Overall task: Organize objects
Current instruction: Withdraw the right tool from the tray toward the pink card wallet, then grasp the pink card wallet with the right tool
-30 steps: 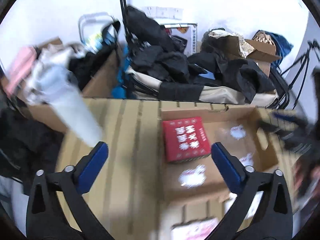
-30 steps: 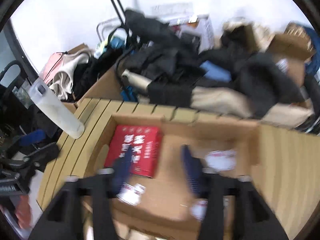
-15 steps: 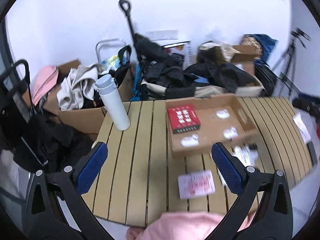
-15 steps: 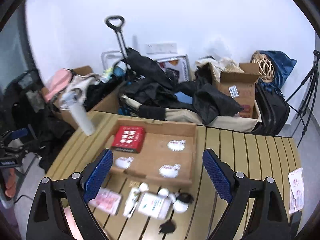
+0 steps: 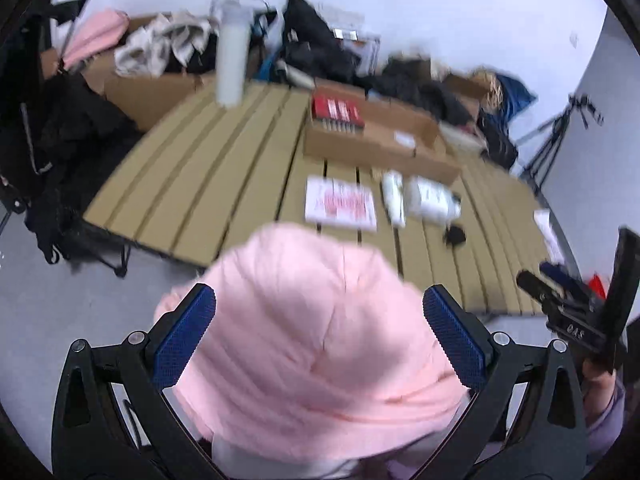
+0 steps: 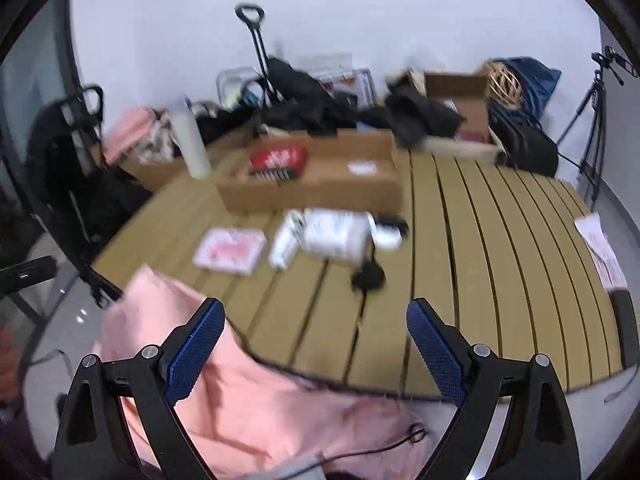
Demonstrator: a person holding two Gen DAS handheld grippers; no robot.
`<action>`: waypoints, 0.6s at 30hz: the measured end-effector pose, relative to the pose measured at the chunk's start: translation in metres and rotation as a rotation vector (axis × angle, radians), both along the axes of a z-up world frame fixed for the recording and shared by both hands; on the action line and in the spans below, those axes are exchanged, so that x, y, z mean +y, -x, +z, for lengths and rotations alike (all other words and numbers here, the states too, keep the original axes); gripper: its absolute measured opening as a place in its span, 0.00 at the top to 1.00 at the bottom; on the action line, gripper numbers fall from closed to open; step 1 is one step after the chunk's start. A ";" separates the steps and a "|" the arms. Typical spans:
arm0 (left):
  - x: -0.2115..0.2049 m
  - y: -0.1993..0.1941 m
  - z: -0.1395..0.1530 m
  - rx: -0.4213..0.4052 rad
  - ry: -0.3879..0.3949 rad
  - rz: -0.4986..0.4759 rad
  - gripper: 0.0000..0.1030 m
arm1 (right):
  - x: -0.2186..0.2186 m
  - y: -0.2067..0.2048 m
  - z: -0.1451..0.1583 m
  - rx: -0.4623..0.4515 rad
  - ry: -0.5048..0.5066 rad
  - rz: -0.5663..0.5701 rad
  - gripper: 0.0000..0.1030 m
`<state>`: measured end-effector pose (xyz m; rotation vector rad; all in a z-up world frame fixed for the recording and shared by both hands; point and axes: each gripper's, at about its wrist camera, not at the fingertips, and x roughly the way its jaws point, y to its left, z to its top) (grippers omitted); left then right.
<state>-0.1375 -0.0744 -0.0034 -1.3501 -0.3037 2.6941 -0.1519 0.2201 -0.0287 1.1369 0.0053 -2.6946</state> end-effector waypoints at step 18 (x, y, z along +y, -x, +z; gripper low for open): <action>0.015 0.123 -0.050 0.047 0.065 -0.078 0.12 | -0.075 0.077 -0.058 -0.124 0.188 0.184 0.38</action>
